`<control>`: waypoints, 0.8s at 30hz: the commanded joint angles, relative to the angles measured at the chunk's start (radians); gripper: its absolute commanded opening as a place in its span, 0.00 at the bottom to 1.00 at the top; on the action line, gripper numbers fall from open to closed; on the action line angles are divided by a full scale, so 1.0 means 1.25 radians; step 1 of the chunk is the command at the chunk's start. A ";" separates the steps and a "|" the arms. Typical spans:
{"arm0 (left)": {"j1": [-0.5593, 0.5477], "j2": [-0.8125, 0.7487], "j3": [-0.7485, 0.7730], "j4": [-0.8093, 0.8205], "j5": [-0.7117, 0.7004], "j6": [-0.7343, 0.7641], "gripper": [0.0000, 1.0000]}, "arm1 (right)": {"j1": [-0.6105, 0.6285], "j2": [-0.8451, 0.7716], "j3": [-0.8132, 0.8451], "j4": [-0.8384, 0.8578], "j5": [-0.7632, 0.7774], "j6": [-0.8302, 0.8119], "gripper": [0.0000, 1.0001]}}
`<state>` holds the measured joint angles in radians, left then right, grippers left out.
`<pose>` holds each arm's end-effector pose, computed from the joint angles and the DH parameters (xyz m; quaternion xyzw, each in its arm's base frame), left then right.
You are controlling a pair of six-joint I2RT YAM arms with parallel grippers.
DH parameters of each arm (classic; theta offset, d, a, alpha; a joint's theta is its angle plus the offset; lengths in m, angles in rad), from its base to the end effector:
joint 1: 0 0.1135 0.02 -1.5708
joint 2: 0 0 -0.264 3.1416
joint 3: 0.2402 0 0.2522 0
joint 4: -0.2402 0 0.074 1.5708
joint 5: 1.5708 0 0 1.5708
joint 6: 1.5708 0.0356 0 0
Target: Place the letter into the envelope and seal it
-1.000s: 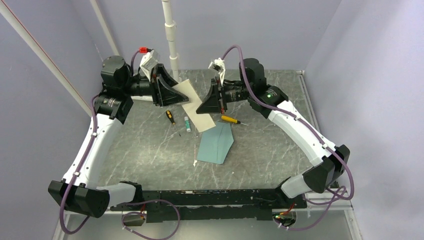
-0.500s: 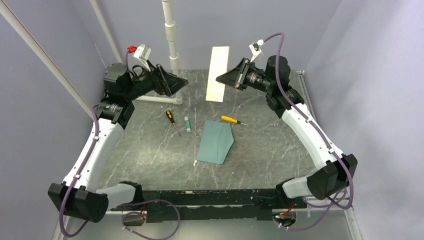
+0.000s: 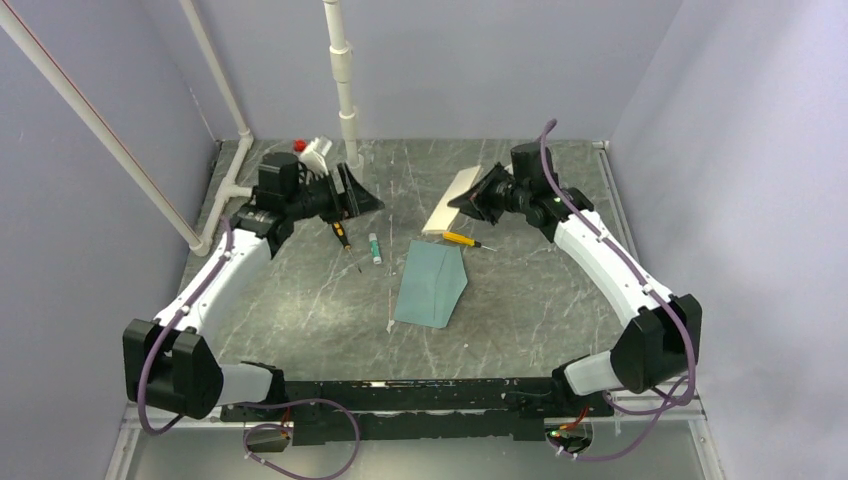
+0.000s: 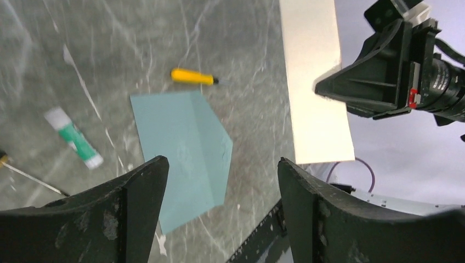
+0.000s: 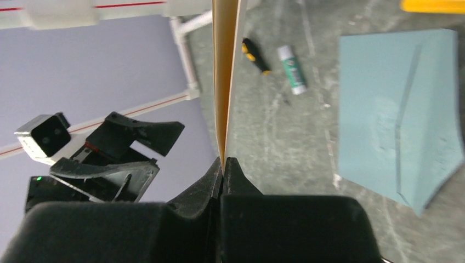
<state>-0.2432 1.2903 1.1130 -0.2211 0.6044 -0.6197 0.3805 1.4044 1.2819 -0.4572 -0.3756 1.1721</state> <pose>0.2803 -0.0904 0.3430 0.0129 0.8121 -0.4461 0.3760 0.2889 0.1296 0.3448 0.2513 0.8316 0.4445 0.2182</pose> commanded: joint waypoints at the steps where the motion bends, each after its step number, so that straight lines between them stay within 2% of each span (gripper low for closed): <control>1: -0.044 0.009 -0.061 -0.003 0.005 -0.036 0.76 | -0.001 -0.018 -0.072 -0.014 0.049 -0.064 0.00; 2: -0.059 0.015 -0.075 -0.005 0.001 -0.036 0.73 | 0.002 -0.031 -0.102 0.005 0.061 -0.102 0.00; 7: -0.125 0.054 -0.142 -0.007 -0.025 -0.043 0.65 | 0.028 -0.135 -0.334 0.277 0.050 -0.253 0.00; 11: -0.154 0.100 -0.163 -0.032 -0.049 -0.043 0.63 | 0.052 -0.161 -0.440 0.327 0.064 -0.268 0.00; 16: -0.170 0.143 -0.181 -0.071 -0.079 -0.026 0.62 | 0.097 -0.158 -0.553 0.462 0.094 -0.266 0.00; 24: -0.191 0.217 -0.200 -0.099 -0.100 -0.032 0.56 | 0.142 -0.158 -0.649 0.572 0.272 -0.297 0.00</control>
<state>-0.4641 1.5284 0.8650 -0.3157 0.5129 -0.6662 0.5549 1.2285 0.5098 0.1020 -0.1837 0.8429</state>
